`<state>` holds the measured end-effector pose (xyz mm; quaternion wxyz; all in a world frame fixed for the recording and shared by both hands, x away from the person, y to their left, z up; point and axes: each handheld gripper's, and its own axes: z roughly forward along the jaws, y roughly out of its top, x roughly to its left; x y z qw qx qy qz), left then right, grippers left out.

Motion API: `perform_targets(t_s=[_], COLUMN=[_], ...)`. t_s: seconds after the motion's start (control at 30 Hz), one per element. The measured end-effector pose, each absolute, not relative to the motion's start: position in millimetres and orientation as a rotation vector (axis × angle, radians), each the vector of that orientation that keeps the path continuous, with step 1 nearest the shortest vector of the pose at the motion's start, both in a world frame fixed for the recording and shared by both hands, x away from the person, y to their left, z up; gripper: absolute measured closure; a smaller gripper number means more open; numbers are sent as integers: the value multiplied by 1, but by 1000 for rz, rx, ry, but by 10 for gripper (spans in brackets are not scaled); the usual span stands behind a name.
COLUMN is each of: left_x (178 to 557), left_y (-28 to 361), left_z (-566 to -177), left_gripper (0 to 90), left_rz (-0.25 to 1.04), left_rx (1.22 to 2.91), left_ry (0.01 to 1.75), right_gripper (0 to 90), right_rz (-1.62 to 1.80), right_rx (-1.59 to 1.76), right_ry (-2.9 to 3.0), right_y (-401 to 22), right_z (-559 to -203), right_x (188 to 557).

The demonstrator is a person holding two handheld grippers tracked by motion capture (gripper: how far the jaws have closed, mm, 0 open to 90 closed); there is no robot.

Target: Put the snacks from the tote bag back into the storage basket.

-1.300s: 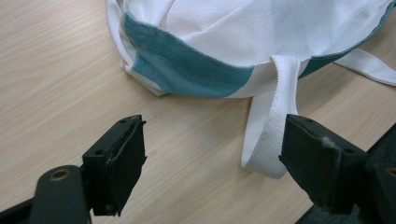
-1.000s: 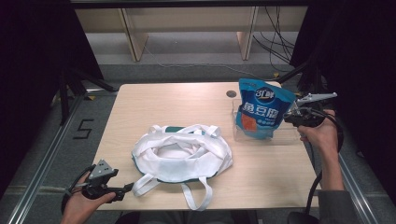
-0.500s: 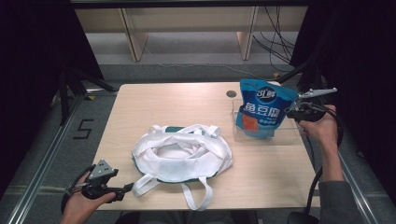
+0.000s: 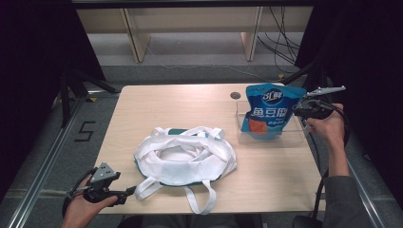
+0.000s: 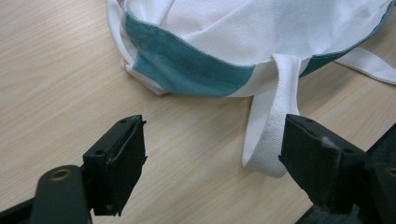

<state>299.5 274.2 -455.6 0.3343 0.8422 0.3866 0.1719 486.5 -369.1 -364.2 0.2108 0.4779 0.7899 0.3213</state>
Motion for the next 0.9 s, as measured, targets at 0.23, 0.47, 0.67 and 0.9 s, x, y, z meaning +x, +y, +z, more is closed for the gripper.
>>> perform_targets(t_s=[0.23, 0.47, 0.67, 0.9], left_x=[300, 300, 300, 300], left_y=[274, 272, 273, 273], left_z=[-456, -457, -456, -457], left_gripper=[212, 212, 212, 212], left_rz=[450, 452, 453, 457], left_rx=[2196, 2177, 2187, 2171], left_ry=[1006, 1015, 1011, 1013], right_gripper=[823, 614, 498, 457], right_rz=[924, 907, 913, 954], right_rx=[1326, 1379, 1292, 1260], right_ry=[2177, 2148, 2160, 2191], right_y=[-369, -363, -351, -326], right_z=[-367, -368, -377, -385], right_x=[484, 464, 452, 441])
